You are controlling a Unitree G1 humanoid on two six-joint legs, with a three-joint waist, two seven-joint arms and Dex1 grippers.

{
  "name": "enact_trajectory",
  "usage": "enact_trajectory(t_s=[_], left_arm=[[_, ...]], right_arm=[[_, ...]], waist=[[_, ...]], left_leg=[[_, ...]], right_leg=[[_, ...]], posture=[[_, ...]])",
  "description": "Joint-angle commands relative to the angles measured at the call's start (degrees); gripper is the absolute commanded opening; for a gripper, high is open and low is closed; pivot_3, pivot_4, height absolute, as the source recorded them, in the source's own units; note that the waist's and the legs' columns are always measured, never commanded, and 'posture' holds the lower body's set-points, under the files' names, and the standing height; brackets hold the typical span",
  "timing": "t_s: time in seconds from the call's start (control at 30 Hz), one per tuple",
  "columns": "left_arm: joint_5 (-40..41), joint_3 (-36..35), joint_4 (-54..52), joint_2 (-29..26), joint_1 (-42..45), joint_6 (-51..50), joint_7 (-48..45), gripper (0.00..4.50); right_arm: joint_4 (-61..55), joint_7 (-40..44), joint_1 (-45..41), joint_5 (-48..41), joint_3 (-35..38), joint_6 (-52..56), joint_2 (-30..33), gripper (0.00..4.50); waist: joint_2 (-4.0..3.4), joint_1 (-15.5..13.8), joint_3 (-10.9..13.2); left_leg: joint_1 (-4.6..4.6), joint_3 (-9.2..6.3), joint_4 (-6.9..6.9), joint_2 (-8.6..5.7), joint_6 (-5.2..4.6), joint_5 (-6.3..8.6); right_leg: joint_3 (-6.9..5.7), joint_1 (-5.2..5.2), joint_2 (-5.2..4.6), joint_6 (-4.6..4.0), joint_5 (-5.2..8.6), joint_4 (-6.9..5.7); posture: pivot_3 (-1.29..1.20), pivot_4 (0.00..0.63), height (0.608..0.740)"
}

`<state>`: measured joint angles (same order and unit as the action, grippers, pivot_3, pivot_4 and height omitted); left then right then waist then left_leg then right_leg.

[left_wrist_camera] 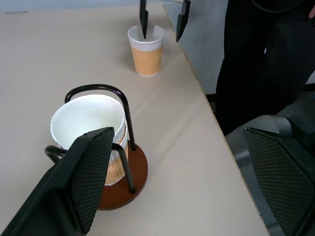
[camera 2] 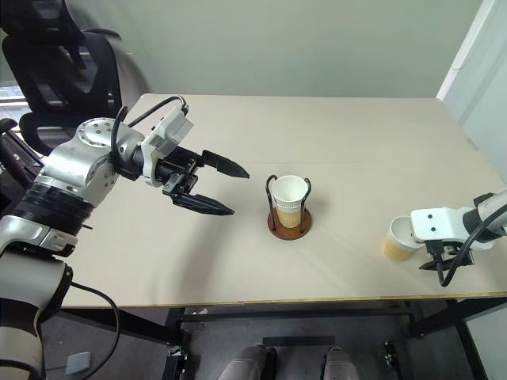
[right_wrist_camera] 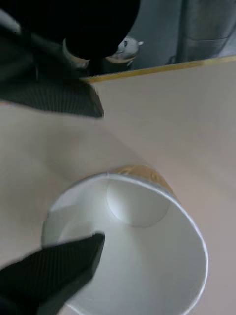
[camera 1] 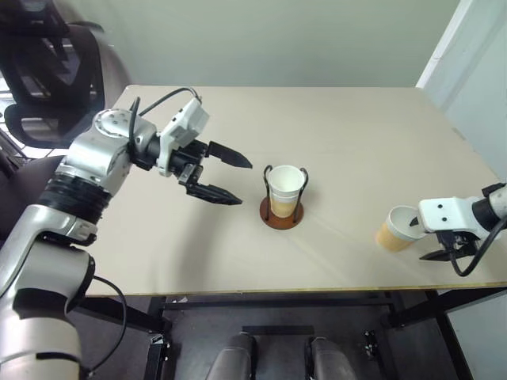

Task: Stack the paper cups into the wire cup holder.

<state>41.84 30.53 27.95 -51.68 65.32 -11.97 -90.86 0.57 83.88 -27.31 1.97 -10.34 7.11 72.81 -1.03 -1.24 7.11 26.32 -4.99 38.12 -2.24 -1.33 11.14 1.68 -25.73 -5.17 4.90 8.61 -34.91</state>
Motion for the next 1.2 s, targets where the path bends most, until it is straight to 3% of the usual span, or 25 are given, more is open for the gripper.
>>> enact_trajectory(t_s=[0.03,0.27,0.67,1.2], left_arm=[[-1.0,-2.4,-1.0,-0.6,-0.2,0.5,-1.6,4.5],[-2.4,-2.4,0.0,-1.5,-1.1,1.9,-1.6,4.5],[-4.8,-0.1,6.2,-2.3,-2.6,6.4,-1.6,4.5],[-5.6,1.0,8.9,-2.5,-3.4,8.0,-1.6,4.5]], right_arm=[[0.6,-0.4,-2.0,2.0,-0.4,-2.1,-0.8,2.46],[2.2,1.2,-4.0,3.5,-1.0,-4.0,-1.7,0.05],[2.1,3.3,-9.9,2.3,0.4,-2.6,-2.2,0.05],[4.3,4.3,-39.2,3.1,-4.8,7.4,-17.8,0.05]], waist=[[0.0,0.1,0.0],[0.0,0.1,0.0],[0.0,0.1,0.0],[-0.02,0.8,0.0]], left_leg=[[-0.02,0.0,-0.02,0.0,0.0,0.0],[-0.02,-0.03,-0.06,-0.01,0.02,0.01],[-0.02,-0.13,-0.14,-0.01,0.09,0.04],[0.06,-0.3,-0.31,0.01,0.24,0.08]], right_leg=[[0.0,0.01,0.0,0.0,0.0,0.0],[0.0,0.02,0.0,-0.02,0.01,0.03],[-0.04,0.01,0.02,-0.17,0.09,0.03],[-0.17,-0.23,0.05,-0.53,0.19,-0.04]], posture=[[0.0,0.15,0.74],[0.0,0.15,0.74],[0.0,0.15,0.74],[0.0,0.15,0.74]])
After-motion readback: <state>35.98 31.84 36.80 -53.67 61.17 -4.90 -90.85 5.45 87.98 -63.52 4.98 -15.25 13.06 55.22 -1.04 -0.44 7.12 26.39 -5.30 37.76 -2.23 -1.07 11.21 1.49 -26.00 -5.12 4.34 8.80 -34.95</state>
